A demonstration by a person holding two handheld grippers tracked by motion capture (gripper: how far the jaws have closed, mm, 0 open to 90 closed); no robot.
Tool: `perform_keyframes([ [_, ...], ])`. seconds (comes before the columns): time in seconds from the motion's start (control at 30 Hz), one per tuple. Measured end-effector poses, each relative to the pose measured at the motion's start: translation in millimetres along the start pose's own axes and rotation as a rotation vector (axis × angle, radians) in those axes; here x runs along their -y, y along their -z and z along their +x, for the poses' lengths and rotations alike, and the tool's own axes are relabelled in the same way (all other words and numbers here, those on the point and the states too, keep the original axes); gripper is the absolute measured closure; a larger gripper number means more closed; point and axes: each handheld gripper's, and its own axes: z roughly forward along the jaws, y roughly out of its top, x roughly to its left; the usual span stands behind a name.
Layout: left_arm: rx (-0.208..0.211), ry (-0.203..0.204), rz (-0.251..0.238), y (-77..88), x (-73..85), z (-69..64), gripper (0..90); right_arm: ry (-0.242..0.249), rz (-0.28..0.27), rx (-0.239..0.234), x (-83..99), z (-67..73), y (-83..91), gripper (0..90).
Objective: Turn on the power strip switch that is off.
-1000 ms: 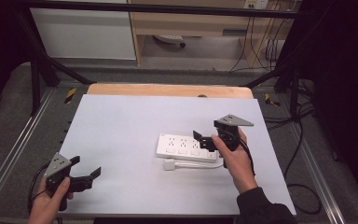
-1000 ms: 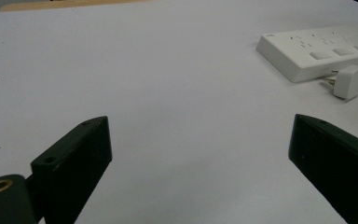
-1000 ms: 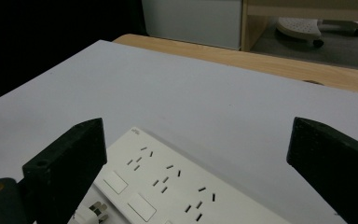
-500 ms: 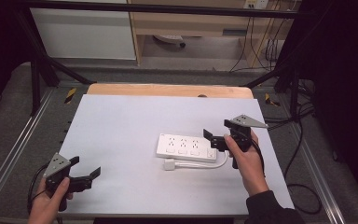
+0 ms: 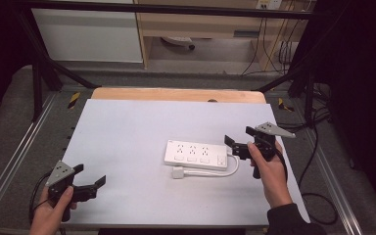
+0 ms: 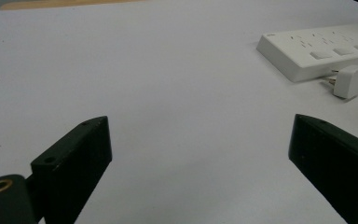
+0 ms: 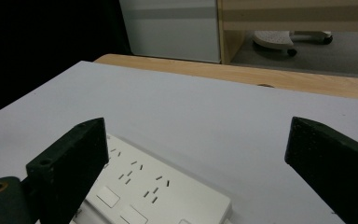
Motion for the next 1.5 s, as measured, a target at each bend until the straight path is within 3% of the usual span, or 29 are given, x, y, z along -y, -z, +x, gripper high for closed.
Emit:
perform_keyframes([
  [0.33, -0.001, 0.0, 0.001, -0.1, 0.0, 0.2, 6.0, -0.009, -0.019, 0.01, 6.4, -9.5, 7.2, 6.2],
  [0.6, 0.001, -0.001, 0.006, -0.7, 0.1, -0.3, 6.0, -0.045, -0.025, 0.032, 20.3, -22.4, 18.6, 6.2],
  [0.87, 0.0, 0.0, 0.008, -1.2, 0.4, 0.0, 6.0, -0.124, -0.039, 0.066, 42.4, -41.7, 30.6, 6.7],
  [1.17, 0.001, 0.005, 0.011, -1.6, 0.8, 0.1, 6.0, -0.174, -0.014, 0.092, 70.4, -57.0, 38.5, 7.0],
  [1.37, 0.001, 0.005, 0.015, -2.1, 1.0, 0.0, 6.1, -0.193, -0.001, 0.097, 86.0, -61.3, 41.5, 7.2],
  [1.5, 0.004, 0.004, 0.015, -1.9, 1.1, -0.2, 6.0, -0.178, 0.023, 0.099, 94.7, -61.1, 40.4, 7.2],
])
